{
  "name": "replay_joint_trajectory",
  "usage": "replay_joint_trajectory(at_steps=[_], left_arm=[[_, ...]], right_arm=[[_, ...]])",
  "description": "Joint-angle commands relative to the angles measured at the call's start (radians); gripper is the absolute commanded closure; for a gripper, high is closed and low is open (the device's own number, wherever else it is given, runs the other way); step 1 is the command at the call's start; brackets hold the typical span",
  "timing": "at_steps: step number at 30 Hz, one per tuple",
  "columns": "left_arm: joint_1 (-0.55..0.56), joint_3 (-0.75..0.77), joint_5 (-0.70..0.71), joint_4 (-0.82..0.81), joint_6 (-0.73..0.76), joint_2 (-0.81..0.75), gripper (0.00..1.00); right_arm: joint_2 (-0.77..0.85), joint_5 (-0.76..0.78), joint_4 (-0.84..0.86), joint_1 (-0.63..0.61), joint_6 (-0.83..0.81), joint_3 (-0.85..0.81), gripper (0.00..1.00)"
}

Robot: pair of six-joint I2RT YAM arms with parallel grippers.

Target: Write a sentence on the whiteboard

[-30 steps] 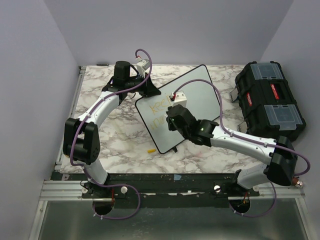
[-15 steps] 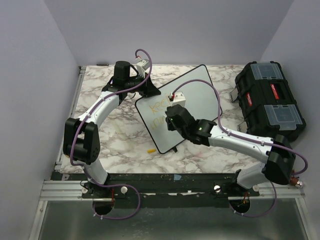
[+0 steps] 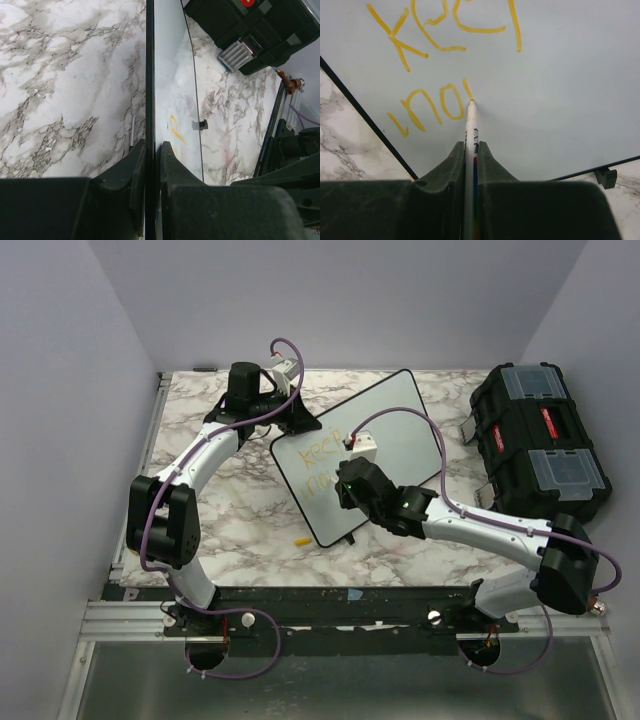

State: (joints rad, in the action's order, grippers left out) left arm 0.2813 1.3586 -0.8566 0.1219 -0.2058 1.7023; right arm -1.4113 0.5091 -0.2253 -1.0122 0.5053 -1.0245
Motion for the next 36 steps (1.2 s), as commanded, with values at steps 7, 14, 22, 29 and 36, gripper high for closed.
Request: replay_joint_trajectory(at_steps=[7,14,22,29,36], left_arm=[[0.032,-0.034,-0.044,0.057,0.118,0.016,1.0],[0.032,-0.03,-0.044,0.058,0.117,0.02,1.0],[0.032,-0.029,-0.042,0.059,0.115,0.019,1.0],[0.031,-0.03,-0.042,0.059,0.117,0.018,1.0],[0.03,-0.032,-0.044,0.061,0.118,0.016,1.0]], right_arm=[[0.004,-0.026,-0.02,0.006,0.034,0.04,0.99],[0.003,-0.023,-0.025,0.006,0.032,0.032,0.99],[-0.012,0.005,-0.032,0.006,0.019,-0.001,0.99],[-0.036,0.029,-0.039,0.007,-0.003,-0.051,0.99],[-0.069,0.043,-0.04,0.018,-0.018,-0.097,0.99]])
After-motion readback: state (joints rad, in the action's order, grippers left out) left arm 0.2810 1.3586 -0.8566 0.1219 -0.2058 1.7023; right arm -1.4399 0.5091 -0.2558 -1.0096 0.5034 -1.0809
